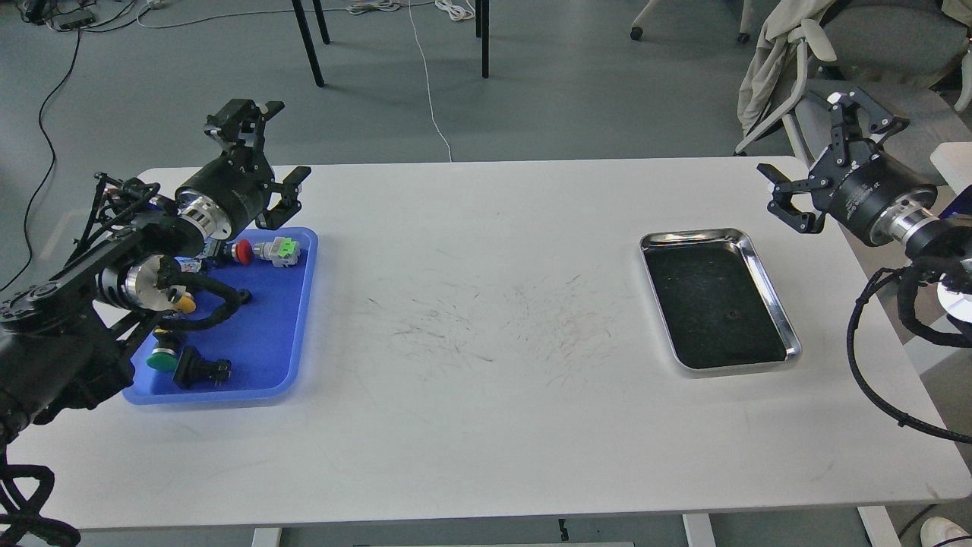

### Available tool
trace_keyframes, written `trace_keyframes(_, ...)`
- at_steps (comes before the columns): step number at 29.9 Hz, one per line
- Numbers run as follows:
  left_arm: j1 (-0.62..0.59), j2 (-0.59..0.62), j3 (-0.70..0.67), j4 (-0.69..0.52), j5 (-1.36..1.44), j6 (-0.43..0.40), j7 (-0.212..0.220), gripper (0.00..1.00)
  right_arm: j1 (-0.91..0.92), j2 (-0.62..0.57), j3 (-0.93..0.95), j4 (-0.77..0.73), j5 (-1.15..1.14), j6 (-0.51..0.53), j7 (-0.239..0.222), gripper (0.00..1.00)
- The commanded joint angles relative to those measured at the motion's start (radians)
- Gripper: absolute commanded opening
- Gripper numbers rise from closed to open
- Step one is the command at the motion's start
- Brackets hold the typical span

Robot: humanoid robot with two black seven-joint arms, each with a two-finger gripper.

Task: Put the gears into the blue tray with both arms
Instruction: 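Lift the left gripper and move the right gripper to the metal tray, then grasp another small black part in the metal tray with the right gripper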

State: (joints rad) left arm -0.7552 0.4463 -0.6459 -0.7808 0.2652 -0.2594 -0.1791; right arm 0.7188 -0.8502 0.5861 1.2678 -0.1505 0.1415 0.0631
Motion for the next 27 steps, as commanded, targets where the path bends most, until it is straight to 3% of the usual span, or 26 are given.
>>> trace_keyframes(1, 0.008, 0.002, 0.002, 0.0, 0.0, 0.002, 0.0, 0.98, 0.193, -0.044, -0.266, 0.083, -0.125, -0.003, -0.048, 0.98)
trace_keyframes(3, 0.016, 0.002, 0.0, 0.0, 0.003, 0.002, -0.003, 0.98, 0.312, -0.058, -0.438, 0.125, -0.202, -0.003, -0.074, 0.98)
trace_keyframes(8, 0.022, 0.018, 0.011, -0.006, 0.014, 0.0, -0.002, 0.98, 0.58, -0.037, -0.799, 0.16, -0.551, -0.002, -0.081, 0.98)
trace_keyframes(14, 0.039, 0.035, 0.011, -0.008, 0.014, 0.0, -0.003, 0.98, 0.748, 0.112, -1.129, 0.113, -0.629, -0.002, -0.106, 0.98)
trace_keyframes(18, 0.04, 0.049, 0.011, -0.009, 0.014, -0.003, -0.005, 0.98, 0.736, 0.193, -1.171, 0.01, -0.714, -0.003, -0.109, 0.98)
trace_keyframes(27, 0.051, 0.061, 0.011, -0.009, 0.015, -0.007, -0.006, 0.98, 0.622, 0.195, -1.169, -0.084, -0.756, -0.066, -0.103, 0.98)
